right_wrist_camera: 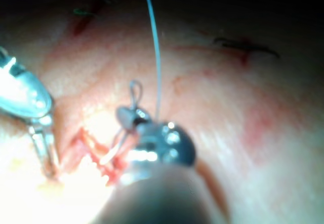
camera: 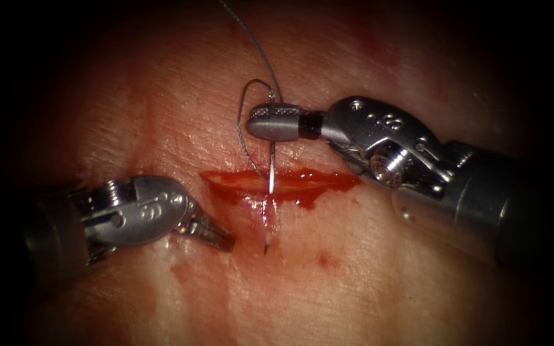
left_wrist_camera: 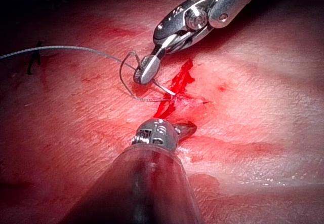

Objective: Wound Closure
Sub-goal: Throw the needle through the bottom half of the cut.

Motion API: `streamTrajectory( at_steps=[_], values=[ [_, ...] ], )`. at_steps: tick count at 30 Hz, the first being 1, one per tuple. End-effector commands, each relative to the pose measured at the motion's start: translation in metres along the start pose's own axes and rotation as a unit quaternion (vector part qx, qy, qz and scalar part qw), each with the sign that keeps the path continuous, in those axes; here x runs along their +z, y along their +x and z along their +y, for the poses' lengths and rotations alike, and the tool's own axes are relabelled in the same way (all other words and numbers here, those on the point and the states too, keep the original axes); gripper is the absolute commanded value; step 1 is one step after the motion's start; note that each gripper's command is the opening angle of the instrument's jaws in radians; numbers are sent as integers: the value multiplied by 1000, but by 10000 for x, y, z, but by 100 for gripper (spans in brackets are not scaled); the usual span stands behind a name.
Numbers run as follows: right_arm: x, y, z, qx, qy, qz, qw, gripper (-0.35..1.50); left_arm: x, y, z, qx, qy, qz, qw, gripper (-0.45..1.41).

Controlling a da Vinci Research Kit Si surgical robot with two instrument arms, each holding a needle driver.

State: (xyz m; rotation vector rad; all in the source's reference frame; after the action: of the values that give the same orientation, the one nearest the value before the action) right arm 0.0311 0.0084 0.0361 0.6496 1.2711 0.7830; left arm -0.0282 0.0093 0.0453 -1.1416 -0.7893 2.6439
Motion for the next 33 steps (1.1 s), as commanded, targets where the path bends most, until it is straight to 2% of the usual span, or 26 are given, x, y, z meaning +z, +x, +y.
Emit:
streamTrajectory(
  at_steps=[1, 7, 11, 21, 23, 24, 25, 26, 27, 29, 33],
  values=[
    [9, -3, 3, 33, 8, -1, 999, -35, 3, 1, -7, 2, 0, 1, 1000, -42],
    [8, -14, -3, 122, 20, -6, 992, -35, 2, 0, -7, 2, 0, 1, 1000, -42],
    [9, -17, -11, 154, 25, -11, 988, -35, 2, 0, -7, 3, -1, 1, 1000, -42],
    [15, -35, -28, 198, 67, -36, 977, -35, 2, 0, -8, 3, 0, 5, 1000, -42],
    [15, -35, -27, 197, 61, -33, 978, -35, 2, 0, -9, 2, 0, 8, 1000, -42],
    [15, -33, -25, 200, 52, -27, 978, -13, 2, 1, -9, -1, 1, 10, 1000, -42],
    [14, -31, -23, 178, 41, -21, 983, 16, 2, 1, -9, 2, 1, 11, 1000, -42],
    [13, -30, -20, 152, 34, -19, 988, 34, 2, 1, -10, 5, 2, 14, 1000, -42],
    [12, -28, -16, 100, 23, -19, 995, 39, 3, 1, -10, 11, 3, 18, 1000, -38],
    [9, -24, -8, 37, 6, -25, 999, 76, 3, 1, -9, 19, 6, 28, 999, -32],
    [-17, -9, 23, -22, -50, -13, 998, 123, 3, 0, -5, 45, 16, 63, 997, -20]
  ],
)
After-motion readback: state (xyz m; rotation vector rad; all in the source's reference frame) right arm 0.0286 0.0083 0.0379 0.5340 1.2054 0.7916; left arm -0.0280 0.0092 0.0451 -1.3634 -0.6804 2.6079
